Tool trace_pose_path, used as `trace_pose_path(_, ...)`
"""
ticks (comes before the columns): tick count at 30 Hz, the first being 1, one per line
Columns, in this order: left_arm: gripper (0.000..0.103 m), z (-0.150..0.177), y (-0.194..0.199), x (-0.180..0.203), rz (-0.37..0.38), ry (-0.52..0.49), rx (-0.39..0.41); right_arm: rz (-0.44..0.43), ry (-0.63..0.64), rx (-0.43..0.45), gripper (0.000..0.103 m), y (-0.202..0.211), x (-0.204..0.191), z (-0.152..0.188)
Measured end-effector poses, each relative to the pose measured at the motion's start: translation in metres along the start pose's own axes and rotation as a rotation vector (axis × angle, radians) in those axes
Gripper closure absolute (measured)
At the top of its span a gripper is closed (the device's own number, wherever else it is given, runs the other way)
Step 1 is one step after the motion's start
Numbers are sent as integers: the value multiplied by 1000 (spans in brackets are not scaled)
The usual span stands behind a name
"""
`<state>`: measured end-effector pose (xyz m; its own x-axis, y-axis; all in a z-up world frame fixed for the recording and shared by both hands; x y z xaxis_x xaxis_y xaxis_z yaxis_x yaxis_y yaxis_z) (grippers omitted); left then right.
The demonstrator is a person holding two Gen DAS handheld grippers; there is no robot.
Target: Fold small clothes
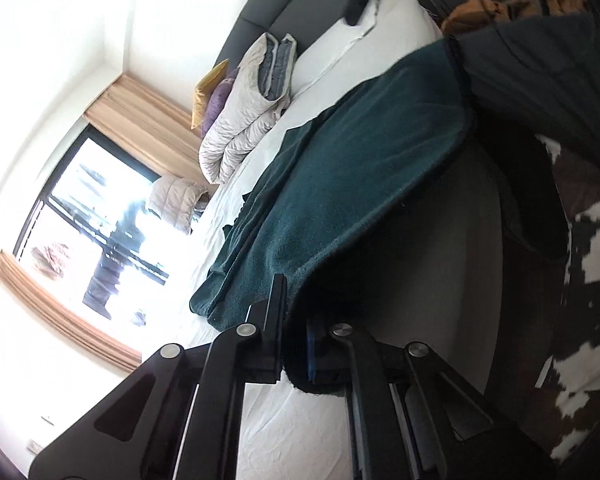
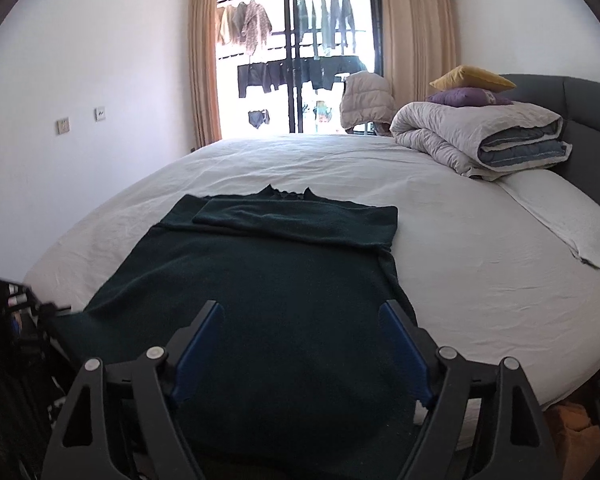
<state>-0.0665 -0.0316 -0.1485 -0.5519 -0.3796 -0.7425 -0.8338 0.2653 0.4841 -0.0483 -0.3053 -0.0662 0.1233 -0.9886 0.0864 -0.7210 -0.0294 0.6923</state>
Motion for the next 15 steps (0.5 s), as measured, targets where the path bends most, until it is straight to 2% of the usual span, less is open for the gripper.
trace_pose_path(6,98,-9,-10,-53,37,248,-27,89,213,-115,28,9,-8,48)
trace_pose_path(9,98,-13,-18,-80,44,357,-28,87,265,-199,39,3,-12,73)
trace_pose_path(11,98,-17,-20,-95,41,400,-24,96,305,-233,46,-1,-16,85)
trace_pose_path(15,98,-27,-16,-114,26,421,-16,137,380,-245,46,-9,-28,96)
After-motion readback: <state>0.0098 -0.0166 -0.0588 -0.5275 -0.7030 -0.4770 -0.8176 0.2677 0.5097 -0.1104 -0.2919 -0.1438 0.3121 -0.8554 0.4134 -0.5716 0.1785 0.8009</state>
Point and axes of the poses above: each gripper's, at about its wrist camera, not at the fingertips, and y roughly against the way its jaws point, x to its right, z to its underside, the point moved 10 cm from there along -y, roughly the way its jaws point, and after that the axes turned 10 degrees about -x, right-handed, at the moved point
